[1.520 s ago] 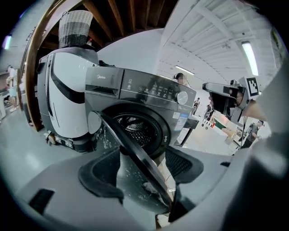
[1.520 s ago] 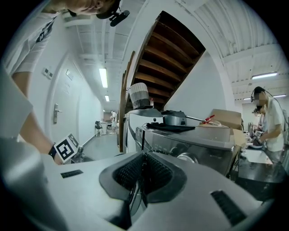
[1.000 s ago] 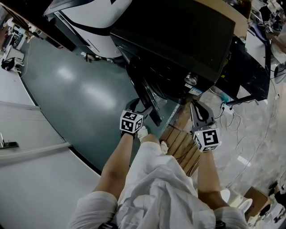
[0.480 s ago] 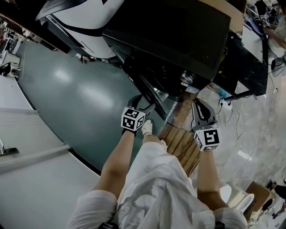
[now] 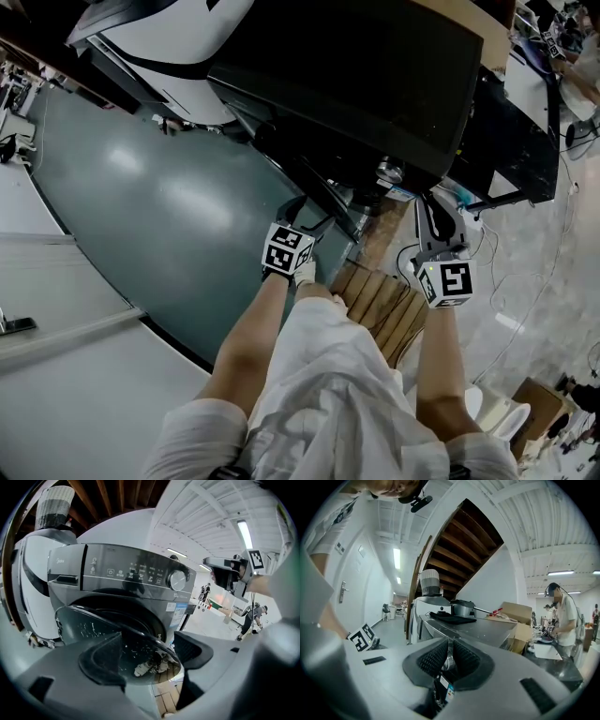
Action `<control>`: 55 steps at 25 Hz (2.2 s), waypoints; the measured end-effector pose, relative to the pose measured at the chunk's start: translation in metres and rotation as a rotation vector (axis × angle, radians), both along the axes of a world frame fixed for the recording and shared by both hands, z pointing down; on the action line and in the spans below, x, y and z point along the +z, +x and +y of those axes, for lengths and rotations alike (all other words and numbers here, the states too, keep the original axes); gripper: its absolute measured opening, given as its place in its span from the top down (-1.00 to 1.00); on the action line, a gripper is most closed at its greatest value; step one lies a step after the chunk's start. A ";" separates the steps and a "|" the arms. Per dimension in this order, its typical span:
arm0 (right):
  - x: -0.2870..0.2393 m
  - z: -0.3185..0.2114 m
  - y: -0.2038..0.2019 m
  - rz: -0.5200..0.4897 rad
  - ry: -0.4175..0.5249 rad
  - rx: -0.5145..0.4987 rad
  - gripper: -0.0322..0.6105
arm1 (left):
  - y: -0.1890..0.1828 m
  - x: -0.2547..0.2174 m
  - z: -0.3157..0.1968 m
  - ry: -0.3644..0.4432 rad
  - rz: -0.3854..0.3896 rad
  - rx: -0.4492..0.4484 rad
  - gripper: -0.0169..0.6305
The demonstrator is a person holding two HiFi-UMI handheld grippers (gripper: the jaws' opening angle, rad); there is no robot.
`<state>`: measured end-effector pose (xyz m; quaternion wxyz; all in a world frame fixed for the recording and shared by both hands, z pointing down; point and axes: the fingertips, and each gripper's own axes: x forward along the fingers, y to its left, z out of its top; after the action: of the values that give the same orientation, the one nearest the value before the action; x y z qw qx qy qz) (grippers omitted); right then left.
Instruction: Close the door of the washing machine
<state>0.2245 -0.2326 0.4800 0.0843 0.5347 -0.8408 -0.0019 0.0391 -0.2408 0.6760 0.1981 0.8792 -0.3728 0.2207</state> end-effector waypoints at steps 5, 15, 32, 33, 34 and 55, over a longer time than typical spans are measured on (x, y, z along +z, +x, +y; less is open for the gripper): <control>-0.008 -0.018 0.002 0.013 0.019 0.007 0.79 | 0.012 0.001 -0.010 0.013 -0.017 0.018 -0.10; -0.031 -0.049 -0.005 -0.003 0.063 -0.001 0.71 | 0.029 0.003 -0.032 0.047 -0.052 -0.015 -0.10; -0.022 -0.076 -0.019 0.010 0.036 -0.022 0.45 | 0.042 0.005 -0.056 0.088 -0.067 -0.016 -0.09; -0.021 -0.076 -0.020 0.015 0.037 -0.021 0.44 | 0.043 0.005 -0.056 0.087 -0.063 -0.023 -0.09; -0.020 -0.076 -0.020 0.020 0.036 -0.019 0.44 | 0.043 0.005 -0.057 0.086 -0.061 -0.032 -0.09; -0.012 -0.082 -0.021 0.040 -0.030 0.009 0.44 | 0.036 0.011 -0.072 0.035 -0.092 -0.242 0.16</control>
<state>0.2036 -0.3148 0.4680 0.1090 0.5372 -0.8364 0.0003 0.0749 -0.3126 0.6870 0.1907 0.8202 -0.4884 0.2287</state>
